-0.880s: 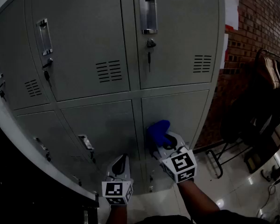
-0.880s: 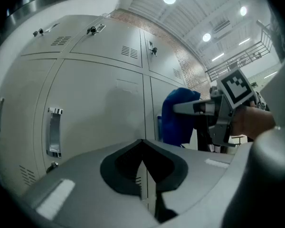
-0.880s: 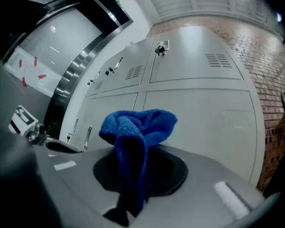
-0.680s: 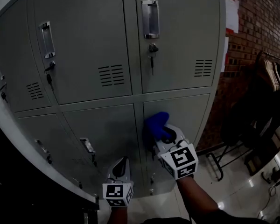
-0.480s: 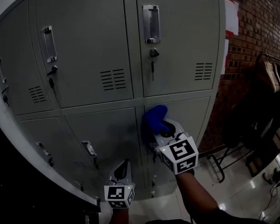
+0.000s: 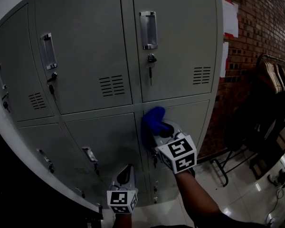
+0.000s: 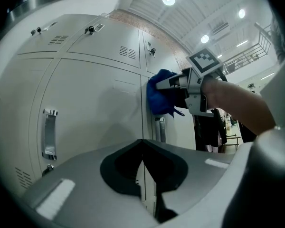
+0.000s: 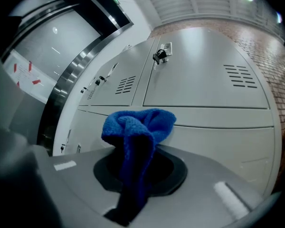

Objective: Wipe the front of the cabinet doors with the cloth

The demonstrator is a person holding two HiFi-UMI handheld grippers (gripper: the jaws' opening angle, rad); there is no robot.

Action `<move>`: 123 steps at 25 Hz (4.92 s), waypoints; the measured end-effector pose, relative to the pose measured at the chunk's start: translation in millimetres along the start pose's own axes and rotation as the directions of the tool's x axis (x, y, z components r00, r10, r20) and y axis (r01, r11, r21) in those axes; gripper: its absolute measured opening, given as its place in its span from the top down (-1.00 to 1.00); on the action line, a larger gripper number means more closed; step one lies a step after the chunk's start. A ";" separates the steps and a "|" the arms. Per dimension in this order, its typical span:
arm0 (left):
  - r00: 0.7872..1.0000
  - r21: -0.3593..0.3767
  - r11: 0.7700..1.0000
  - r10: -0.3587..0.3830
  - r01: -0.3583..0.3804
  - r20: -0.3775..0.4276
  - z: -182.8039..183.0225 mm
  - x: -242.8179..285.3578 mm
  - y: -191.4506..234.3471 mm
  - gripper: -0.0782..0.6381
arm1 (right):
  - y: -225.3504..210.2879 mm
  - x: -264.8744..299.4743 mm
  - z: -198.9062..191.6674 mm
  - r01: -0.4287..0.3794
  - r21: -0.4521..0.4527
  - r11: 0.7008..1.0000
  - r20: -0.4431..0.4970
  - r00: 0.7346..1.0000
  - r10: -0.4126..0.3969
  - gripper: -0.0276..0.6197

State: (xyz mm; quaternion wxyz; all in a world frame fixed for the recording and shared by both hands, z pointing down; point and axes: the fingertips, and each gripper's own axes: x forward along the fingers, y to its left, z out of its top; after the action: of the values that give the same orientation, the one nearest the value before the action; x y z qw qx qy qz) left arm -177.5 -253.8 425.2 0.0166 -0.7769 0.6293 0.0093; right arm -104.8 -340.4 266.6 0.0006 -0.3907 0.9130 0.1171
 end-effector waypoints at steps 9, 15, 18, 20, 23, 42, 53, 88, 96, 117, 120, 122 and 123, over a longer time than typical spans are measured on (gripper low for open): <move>0.999 0.019 0.999 0.028 -0.028 -0.015 -5.4 -2.8 -1.5 0.74 | -17.8 -9.8 -6.9 0.016 -0.020 1.000 -0.003 1.000 -0.016 0.76; 1.000 0.016 0.999 0.027 -0.027 -0.015 -5.7 -3.4 -9.1 0.74 | -38.6 -21.1 -12.2 0.043 -0.025 0.999 -0.005 0.999 -0.043 0.76; 1.000 0.020 0.999 0.025 -0.025 -0.015 -5.7 -2.5 -14.4 0.74 | -50.9 -28.0 -17.4 0.054 -0.018 0.998 -0.006 0.999 -0.054 0.76; 1.000 0.019 1.000 0.020 -0.019 -0.018 -7.2 -1.6 -19.0 0.74 | -59.2 -33.1 -21.3 0.061 -0.013 0.998 -0.009 0.998 -0.061 0.76; 1.000 0.017 1.000 0.016 -0.016 -0.022 -9.1 -0.3 -24.5 0.74 | -72.1 -40.6 -26.3 0.077 -0.017 0.997 -0.021 0.997 -0.077 0.76; 0.999 0.015 1.000 0.009 -0.009 -0.030 -13.0 1.8 -43.6 0.74 | -164.9 -87.4 -39.4 0.234 -0.059 0.970 -0.068 0.969 -0.238 0.76; 0.999 0.020 1.000 0.005 -0.004 -0.033 -12.3 -3.2 -47.9 0.74 | -194.4 -103.3 -39.0 0.288 -0.070 0.955 -0.074 0.953 -0.293 0.76; 0.995 0.012 0.996 0.092 -0.092 -0.027 -11.8 -40.5 1.0 0.74 | 10.0 -5.4 -56.5 0.019 0.009 1.000 -0.039 0.999 -0.018 0.76; 0.997 0.014 0.998 0.065 -0.064 -0.031 -14.6 -29.3 -6.5 0.74 | -9.3 -15.5 -61.0 0.035 0.007 0.999 -0.046 0.998 -0.034 0.76; 0.999 0.015 1.000 0.014 -0.014 -0.035 -16.9 -8.9 -37.4 0.74 | -127.4 -79.8 -84.3 0.207 -0.043 0.977 -0.102 0.972 -0.211 0.77; 0.999 0.015 1.000 0.016 -0.016 -0.036 -16.5 -7.7 -38.0 0.74 | -141.2 -87.1 -86.7 0.224 -0.039 0.974 -0.103 0.968 -0.227 0.77; 0.999 0.013 1.000 0.019 -0.018 -0.035 -16.6 -6.9 -38.1 0.74 | -148.9 -90.8 -88.1 0.232 -0.041 0.972 -0.107 0.966 -0.235 0.77; 0.999 0.012 1.000 0.020 -0.020 -0.035 -16.8 -6.6 -38.3 0.74 | -152.8 -92.7 -88.8 0.237 -0.042 0.971 -0.109 0.965 -0.240 0.77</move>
State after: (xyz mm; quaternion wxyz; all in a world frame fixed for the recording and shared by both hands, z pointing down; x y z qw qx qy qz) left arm -141.5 -240.1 442.8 0.0098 -0.7706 0.6372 -0.0078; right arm 76.6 -395.3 328.9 -0.0426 -0.5036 0.8562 0.1068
